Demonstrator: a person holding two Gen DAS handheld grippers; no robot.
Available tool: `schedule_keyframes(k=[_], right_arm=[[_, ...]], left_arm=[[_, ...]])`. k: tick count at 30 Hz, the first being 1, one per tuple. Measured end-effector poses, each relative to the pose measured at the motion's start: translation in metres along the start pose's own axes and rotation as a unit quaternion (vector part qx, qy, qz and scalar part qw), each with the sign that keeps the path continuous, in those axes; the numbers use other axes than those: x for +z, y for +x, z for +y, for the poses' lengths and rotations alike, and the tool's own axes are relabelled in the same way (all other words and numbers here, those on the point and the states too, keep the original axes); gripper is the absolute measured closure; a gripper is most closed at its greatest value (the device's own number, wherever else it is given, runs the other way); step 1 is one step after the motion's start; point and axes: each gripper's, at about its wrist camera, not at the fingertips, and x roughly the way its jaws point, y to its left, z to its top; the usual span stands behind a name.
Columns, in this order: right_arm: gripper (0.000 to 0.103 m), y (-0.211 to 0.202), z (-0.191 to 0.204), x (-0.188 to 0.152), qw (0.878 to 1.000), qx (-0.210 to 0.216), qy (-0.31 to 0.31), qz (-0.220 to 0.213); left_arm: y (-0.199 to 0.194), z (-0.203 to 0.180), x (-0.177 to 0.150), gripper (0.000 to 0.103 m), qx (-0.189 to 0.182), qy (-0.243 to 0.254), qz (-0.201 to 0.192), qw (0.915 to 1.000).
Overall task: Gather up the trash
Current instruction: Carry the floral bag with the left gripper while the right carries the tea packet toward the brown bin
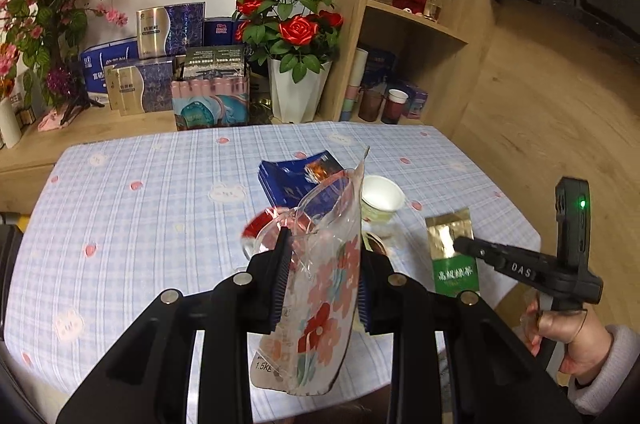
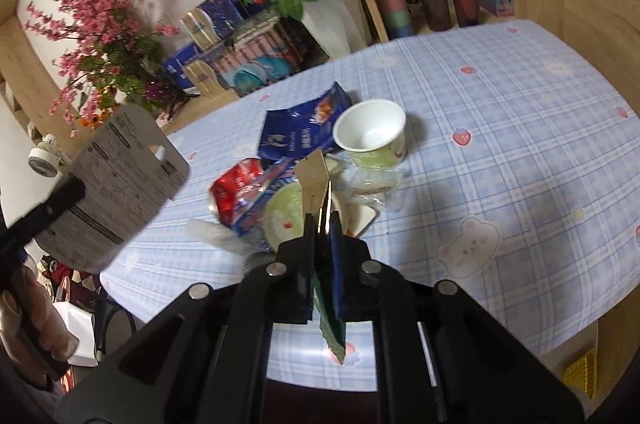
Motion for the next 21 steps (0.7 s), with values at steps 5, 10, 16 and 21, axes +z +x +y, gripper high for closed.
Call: schedule_keyframes(k=[5,10,16,21], right_arm=[[0.093,-0.019,0.008,-0.008,1.000,0.007,-0.010,-0.007],[0.093,-0.036,0.018,-0.019,1.000,0.013,-0.021,-0.013],[0.093,-0.054,0.026,-0.033,0.999,0.018,-0.031,-0.020],[0.093,-0.070,0.033,-0.047,0.999,0.021,-0.040,-0.025]], left_arm=[[-0.018,-0.010,-0.020,0.075,-0.008,-0.007,0.001,0.9999],[-0.037,-0.022,-0.038,0.075,-0.010,-0.007,-0.003,0.9999],[-0.052,-0.033,-0.061,0.074,-0.016,-0.010,-0.004,0.9998],[-0.061,-0.038,-0.086,0.074,-0.022,-0.022,0.002,0.9995]])
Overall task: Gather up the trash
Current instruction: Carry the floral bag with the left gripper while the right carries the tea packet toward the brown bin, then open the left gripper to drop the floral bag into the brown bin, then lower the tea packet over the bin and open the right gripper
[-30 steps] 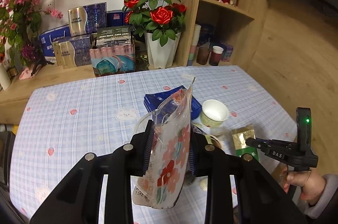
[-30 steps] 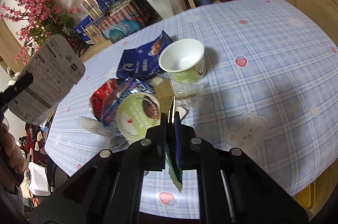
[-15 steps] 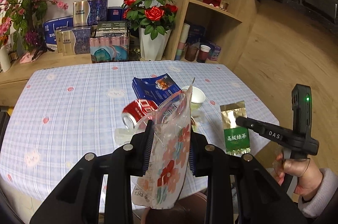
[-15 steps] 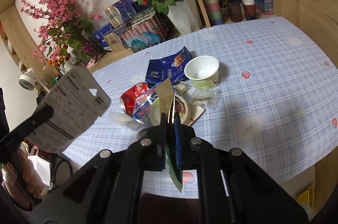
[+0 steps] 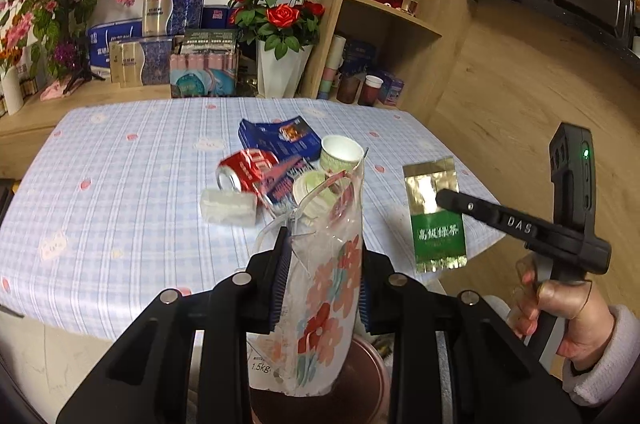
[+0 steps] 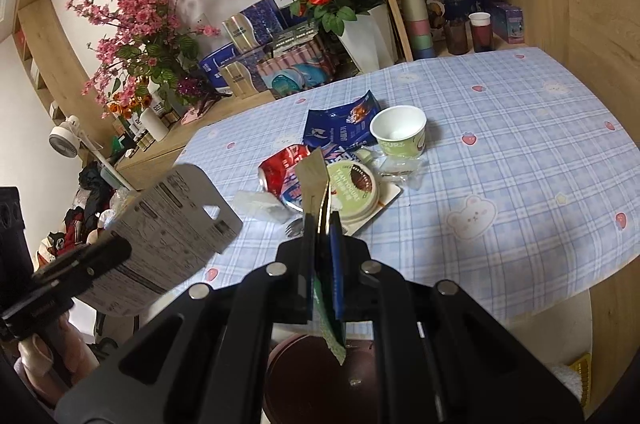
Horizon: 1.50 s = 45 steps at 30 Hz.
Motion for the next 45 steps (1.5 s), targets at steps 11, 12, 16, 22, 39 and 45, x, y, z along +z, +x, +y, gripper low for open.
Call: schedule_keyframes(k=[11,12,16,22,39,45], right_arm=[[0.093,-0.019,0.012,-0.025,1.000,0.003,-0.016,-0.003],[0.093,-0.019,0.013,-0.027,1.000,0.004,-0.018,-0.003],[0.093,-0.022,0.018,-0.033,1.000,0.002,-0.031,-0.004],[0.093,-0.021,0.017,-0.038,1.000,0.006,-0.027,-0.003],[0.093,-0.010,0.001,-0.047,1.000,0.011,-0.013,0.016],[0.093,-0.011,0.005,-0.050,1.000,0.011,-0.023,0.018]], left_arm=[[-0.005,-0.010,-0.047,0.074,-0.004,-0.001,0.022,0.9998],[-0.005,-0.009,-0.053,0.074,-0.006,-0.006,0.025,0.9996],[-0.002,-0.006,-0.064,0.074,-0.013,-0.015,0.037,0.9991],[0.004,-0.013,-0.077,0.074,-0.021,-0.003,0.054,0.9983],[0.025,-0.026,-0.089,0.041,-0.034,0.007,0.071,0.9969],[-0.009,-0.006,-0.074,0.012,0.036,-0.031,-0.022,0.9986]])
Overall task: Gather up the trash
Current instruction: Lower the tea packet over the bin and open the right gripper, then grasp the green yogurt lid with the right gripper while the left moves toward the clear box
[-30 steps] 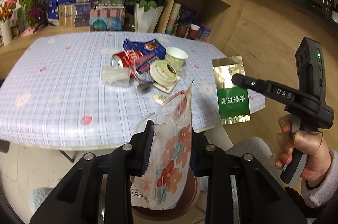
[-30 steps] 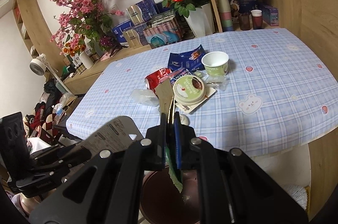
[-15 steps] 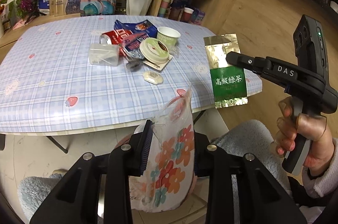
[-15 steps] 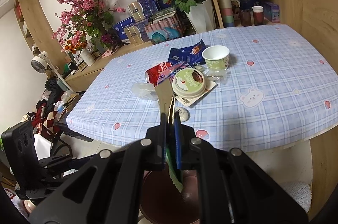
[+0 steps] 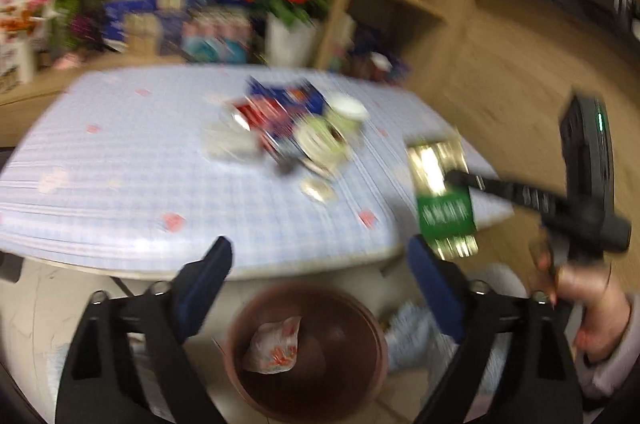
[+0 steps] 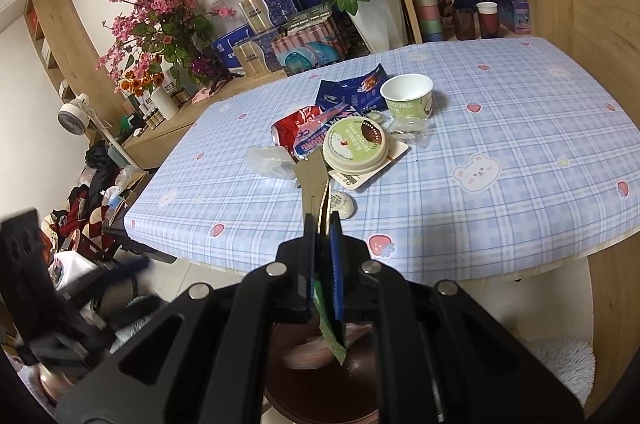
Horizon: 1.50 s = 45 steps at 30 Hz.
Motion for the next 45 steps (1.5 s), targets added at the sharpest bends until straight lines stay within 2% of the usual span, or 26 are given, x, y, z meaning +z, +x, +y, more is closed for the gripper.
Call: schedule_keyframes(k=[5,8,12,16,23,28,30,32,34,36,39,40,41,42,43,45], right_arm=[[0.093,0.002,0.004,-0.004,1.000,0.005,-0.006,0.003],[0.092,0.003,0.007,-0.007,1.000,0.009,-0.010,0.004],[0.092,0.006,0.013,-0.016,1.000,0.011,-0.018,0.010],[0.092,0.012,0.017,-0.032,0.999,0.008,-0.029,0.019],[0.092,0.026,0.020,-0.055,0.998,0.000,-0.037,0.051],[0.092,0.032,0.027,-0.064,0.997,0.000,-0.049,0.065],[0.087,0.034,0.029,-0.066,0.996,0.000,-0.050,0.068],[0.076,0.035,0.030,-0.067,0.996,-0.001,-0.052,0.069],[0.076,0.036,0.030,-0.068,0.996,-0.009,-0.056,0.070],[0.071,0.035,0.029,-0.068,0.996,-0.015,-0.053,0.070],[0.048,0.034,0.023,-0.067,0.997,-0.030,-0.043,0.064],[0.031,0.033,0.020,-0.066,0.997,-0.042,-0.038,0.056],[0.020,0.031,0.017,-0.065,0.997,-0.047,-0.035,0.047],[0.016,0.029,0.014,-0.063,0.998,-0.048,-0.032,0.041],[0.008,0.028,0.011,-0.061,0.998,-0.051,-0.027,0.032],[0.005,0.027,0.006,-0.058,0.998,-0.057,-0.022,0.027]], left_arm=[[-0.030,0.014,0.007,0.006,0.077,0.001,-0.085,0.9934],[-0.040,0.021,0.007,0.006,0.094,0.000,-0.100,0.9906],[-0.045,0.030,0.001,0.006,0.117,-0.002,-0.099,0.9881],[-0.051,0.040,-0.016,0.006,0.150,0.001,-0.120,0.9813],[-0.038,0.047,-0.040,0.006,0.170,0.009,-0.100,0.9804],[-0.027,0.049,-0.051,0.006,0.165,0.010,-0.075,0.9834],[-0.023,0.048,-0.053,0.006,0.166,0.014,-0.069,0.9836],[-0.021,0.048,-0.053,0.006,0.164,0.015,-0.066,0.9841],[-0.020,0.048,-0.054,0.006,0.163,0.015,-0.063,0.9845],[-0.019,0.048,-0.055,0.006,0.161,0.013,-0.061,0.9850],[-0.018,0.050,-0.056,0.006,0.161,0.010,-0.056,0.9853],[-0.018,0.050,-0.055,0.006,0.162,0.010,-0.056,0.9852],[-0.017,0.050,-0.055,0.006,0.163,0.009,-0.055,0.9851],[-0.016,0.050,-0.055,0.006,0.165,0.008,-0.053,0.9849],[-0.016,0.051,-0.055,0.006,0.166,0.007,-0.051,0.9848],[-0.015,0.051,-0.054,0.006,0.166,0.008,-0.048,0.9850]])
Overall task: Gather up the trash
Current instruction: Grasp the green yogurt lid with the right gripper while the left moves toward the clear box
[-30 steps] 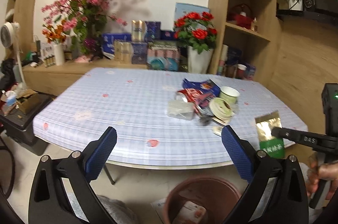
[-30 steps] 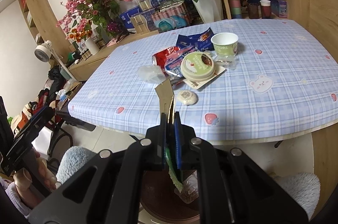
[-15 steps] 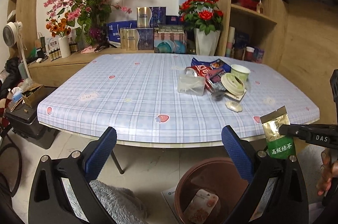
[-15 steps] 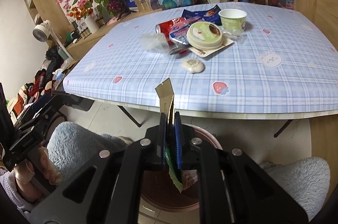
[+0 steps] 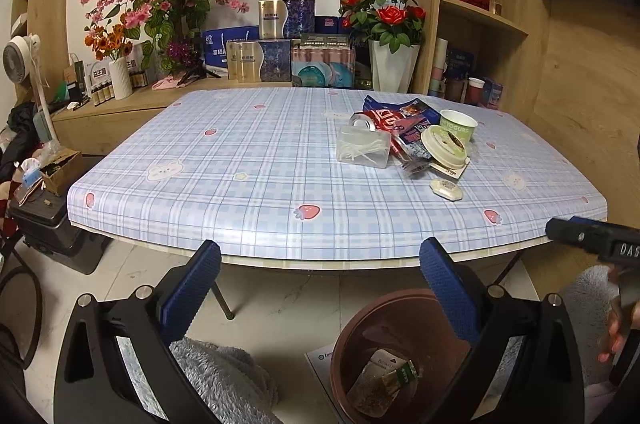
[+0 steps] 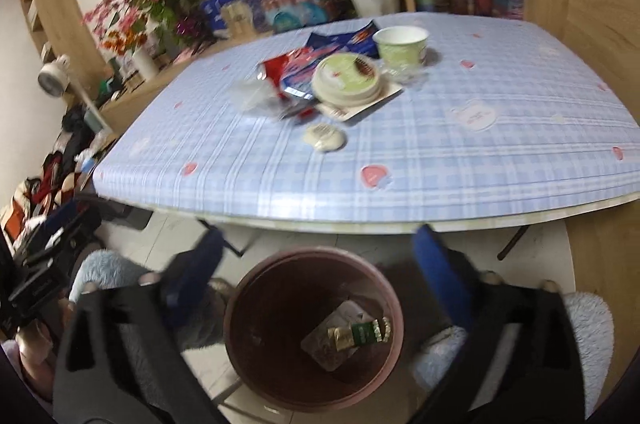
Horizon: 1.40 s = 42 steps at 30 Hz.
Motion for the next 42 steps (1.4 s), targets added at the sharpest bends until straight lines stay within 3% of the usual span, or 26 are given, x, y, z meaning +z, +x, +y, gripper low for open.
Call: schedule_keyframes(k=[13,30,35,42], right_arm=[[0.005,0.014,-0.033,0.022,0.999,-0.031,0.015,-0.017],[0.005,0.054,-0.057,0.056,1.000,-0.010,0.027,-0.004],[0.005,0.080,-0.052,0.080,1.000,-0.026,-0.001,0.006],[0.006,0.139,-0.037,0.116,0.999,-0.005,-0.035,0.026]], left_arm=[[0.027,-0.003,0.015,0.006,-0.032,0.005,0.036,0.9988],[0.083,-0.004,0.050,0.006,-0.044,-0.013,0.072,0.9963],[0.107,-0.006,0.063,0.006,-0.050,-0.032,0.083,0.9948],[0.136,-0.011,0.081,0.006,-0.056,-0.042,0.091,0.9934]])
